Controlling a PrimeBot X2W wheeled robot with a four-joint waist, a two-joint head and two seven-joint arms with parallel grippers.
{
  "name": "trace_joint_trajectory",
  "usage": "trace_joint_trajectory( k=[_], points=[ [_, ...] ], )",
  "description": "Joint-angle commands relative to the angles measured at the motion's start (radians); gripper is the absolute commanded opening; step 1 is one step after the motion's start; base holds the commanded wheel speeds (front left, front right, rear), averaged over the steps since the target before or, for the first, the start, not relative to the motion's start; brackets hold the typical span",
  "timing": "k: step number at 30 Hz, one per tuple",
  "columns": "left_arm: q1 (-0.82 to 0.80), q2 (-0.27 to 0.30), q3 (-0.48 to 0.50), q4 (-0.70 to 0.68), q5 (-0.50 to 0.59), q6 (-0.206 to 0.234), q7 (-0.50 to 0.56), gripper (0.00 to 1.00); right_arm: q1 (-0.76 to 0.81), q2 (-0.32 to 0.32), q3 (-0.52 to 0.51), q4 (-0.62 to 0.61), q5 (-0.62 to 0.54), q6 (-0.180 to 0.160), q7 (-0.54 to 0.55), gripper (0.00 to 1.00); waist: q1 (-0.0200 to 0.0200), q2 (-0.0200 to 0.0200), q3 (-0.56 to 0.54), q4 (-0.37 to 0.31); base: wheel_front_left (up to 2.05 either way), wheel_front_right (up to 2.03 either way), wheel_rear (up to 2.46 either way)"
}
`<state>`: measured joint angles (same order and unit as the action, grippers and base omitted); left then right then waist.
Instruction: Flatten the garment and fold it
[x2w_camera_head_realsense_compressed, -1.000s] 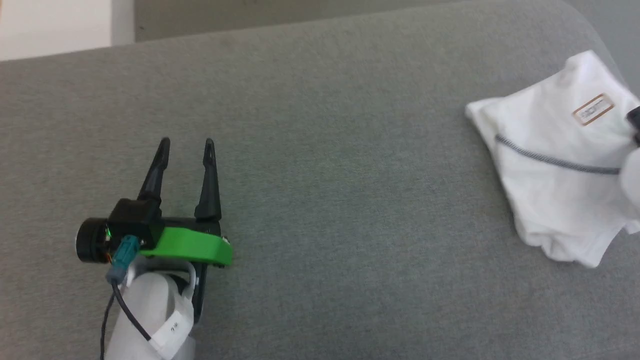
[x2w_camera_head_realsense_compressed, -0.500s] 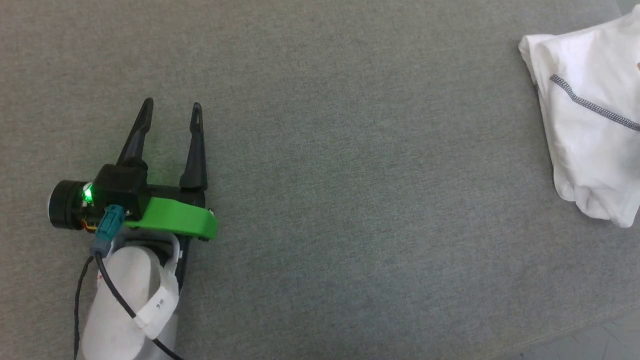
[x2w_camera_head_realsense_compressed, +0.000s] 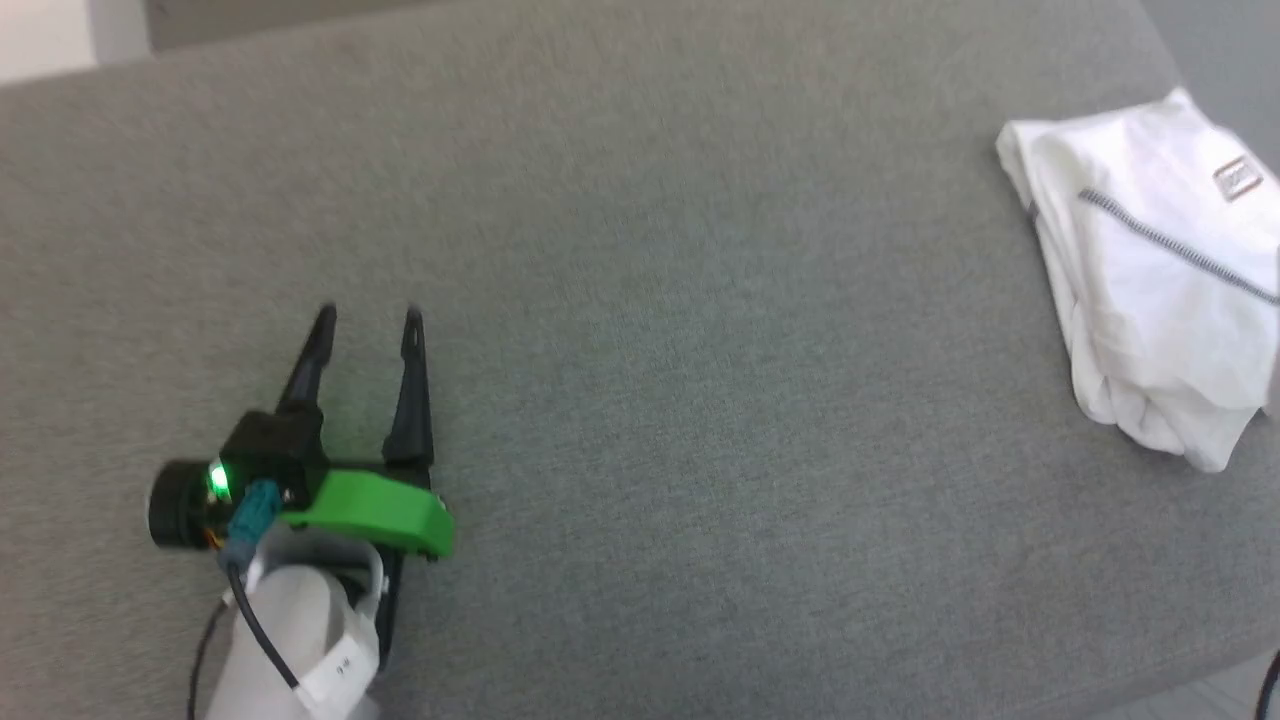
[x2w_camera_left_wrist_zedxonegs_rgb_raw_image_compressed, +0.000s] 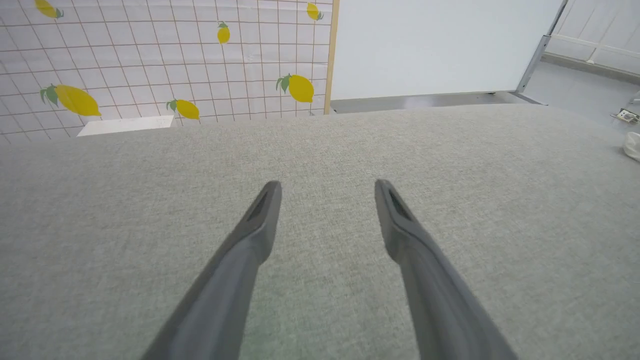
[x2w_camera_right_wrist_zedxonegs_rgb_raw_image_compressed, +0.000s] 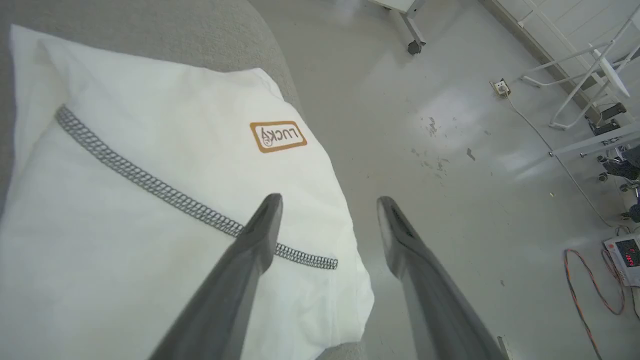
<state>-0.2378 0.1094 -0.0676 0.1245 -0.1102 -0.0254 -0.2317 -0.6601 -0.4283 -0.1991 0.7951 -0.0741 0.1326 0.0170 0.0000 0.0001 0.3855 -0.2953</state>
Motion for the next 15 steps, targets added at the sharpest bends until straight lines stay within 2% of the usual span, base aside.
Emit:
trace_joint_trajectory(
  k=[1,6,15],
  points=[
    [0.021,-0.006,0.002,0.010,-0.015,0.003,-0.009,1.00,0.029,0.018,0.004,-0.022,0.027,-0.002,-0.025,1.00,0.0000,-0.0001,-0.161,0.071,0.00,0.00,0.00],
    [0.068,-0.023,0.001,0.038,-0.048,0.007,-0.020,1.00,0.137,0.057,0.032,-0.141,0.130,-0.002,-0.089,1.00,0.0000,-0.0001,-0.250,0.118,0.00,0.00,0.00],
    [0.118,-0.035,0.001,0.089,-0.081,0.004,-0.028,1.00,0.372,0.112,0.125,-0.492,0.244,-0.002,-0.122,1.00,0.0000,-0.0001,-0.335,0.204,0.00,0.00,0.00]
  ],
)
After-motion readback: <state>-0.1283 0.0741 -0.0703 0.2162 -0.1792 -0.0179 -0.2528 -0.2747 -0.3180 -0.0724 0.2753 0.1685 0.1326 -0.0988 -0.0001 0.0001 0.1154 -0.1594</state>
